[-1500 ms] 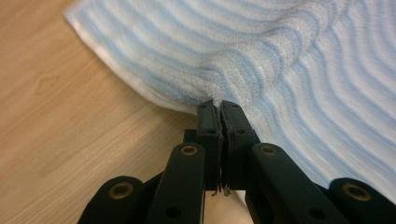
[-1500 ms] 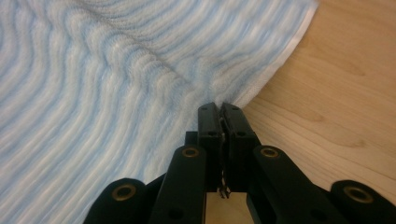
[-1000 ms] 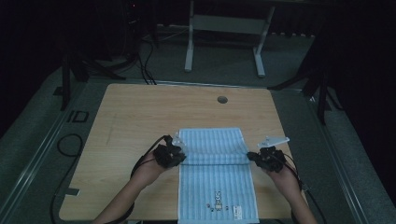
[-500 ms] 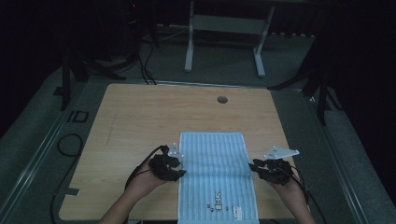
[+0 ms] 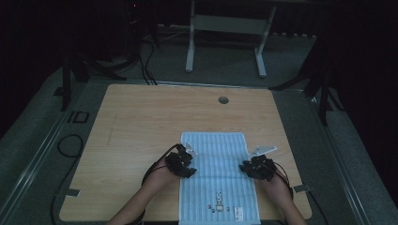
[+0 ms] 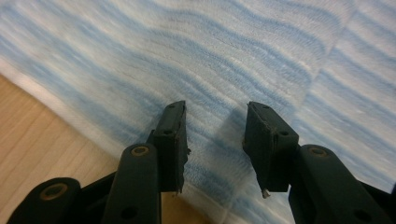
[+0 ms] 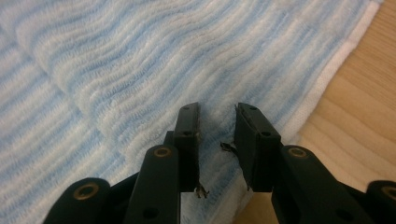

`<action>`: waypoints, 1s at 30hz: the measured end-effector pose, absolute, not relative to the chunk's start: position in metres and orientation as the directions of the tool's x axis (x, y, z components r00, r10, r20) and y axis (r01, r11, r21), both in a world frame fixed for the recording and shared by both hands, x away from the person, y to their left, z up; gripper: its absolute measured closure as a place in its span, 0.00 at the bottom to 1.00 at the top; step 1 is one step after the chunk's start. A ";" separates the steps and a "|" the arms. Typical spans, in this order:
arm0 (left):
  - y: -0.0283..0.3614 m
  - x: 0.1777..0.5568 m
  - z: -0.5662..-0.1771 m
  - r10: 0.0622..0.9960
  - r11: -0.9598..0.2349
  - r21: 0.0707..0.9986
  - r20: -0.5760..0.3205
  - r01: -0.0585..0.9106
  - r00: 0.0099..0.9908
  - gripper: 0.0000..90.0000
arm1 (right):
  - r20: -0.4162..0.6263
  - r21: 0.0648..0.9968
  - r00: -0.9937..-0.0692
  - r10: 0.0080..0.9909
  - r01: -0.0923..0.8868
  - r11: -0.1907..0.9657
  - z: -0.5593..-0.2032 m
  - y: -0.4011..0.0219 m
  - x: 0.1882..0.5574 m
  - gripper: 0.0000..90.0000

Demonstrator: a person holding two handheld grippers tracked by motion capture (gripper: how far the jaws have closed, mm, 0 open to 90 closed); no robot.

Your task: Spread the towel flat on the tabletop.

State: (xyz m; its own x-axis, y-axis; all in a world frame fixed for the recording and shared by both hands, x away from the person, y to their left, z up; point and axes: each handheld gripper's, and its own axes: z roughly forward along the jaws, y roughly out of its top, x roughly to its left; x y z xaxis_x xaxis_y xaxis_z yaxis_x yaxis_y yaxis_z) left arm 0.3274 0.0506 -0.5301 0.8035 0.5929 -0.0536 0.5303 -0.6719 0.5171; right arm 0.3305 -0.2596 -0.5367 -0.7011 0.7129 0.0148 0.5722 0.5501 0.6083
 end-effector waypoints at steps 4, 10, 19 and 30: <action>0.053 0.341 -0.530 0.609 -0.657 0.524 -0.056 0.542 0.791 0.65 | 0.020 0.607 -0.695 0.719 0.580 0.544 -0.537 -0.260 0.344 0.78; 0.057 0.359 -0.531 0.637 -0.641 0.519 -0.050 0.565 0.770 0.65 | 0.032 0.599 -0.693 0.720 0.591 0.541 -0.536 -0.255 0.361 0.77; 0.062 0.368 -0.531 0.652 -0.631 0.513 -0.055 0.582 0.756 0.64 | 0.050 0.588 -0.693 0.719 0.602 0.540 -0.535 -0.249 0.376 0.77; 0.065 0.370 -0.518 0.667 -0.616 0.525 -0.048 0.587 0.744 0.53 | 0.083 0.613 -0.694 0.715 0.601 0.512 -0.522 -0.253 0.379 0.73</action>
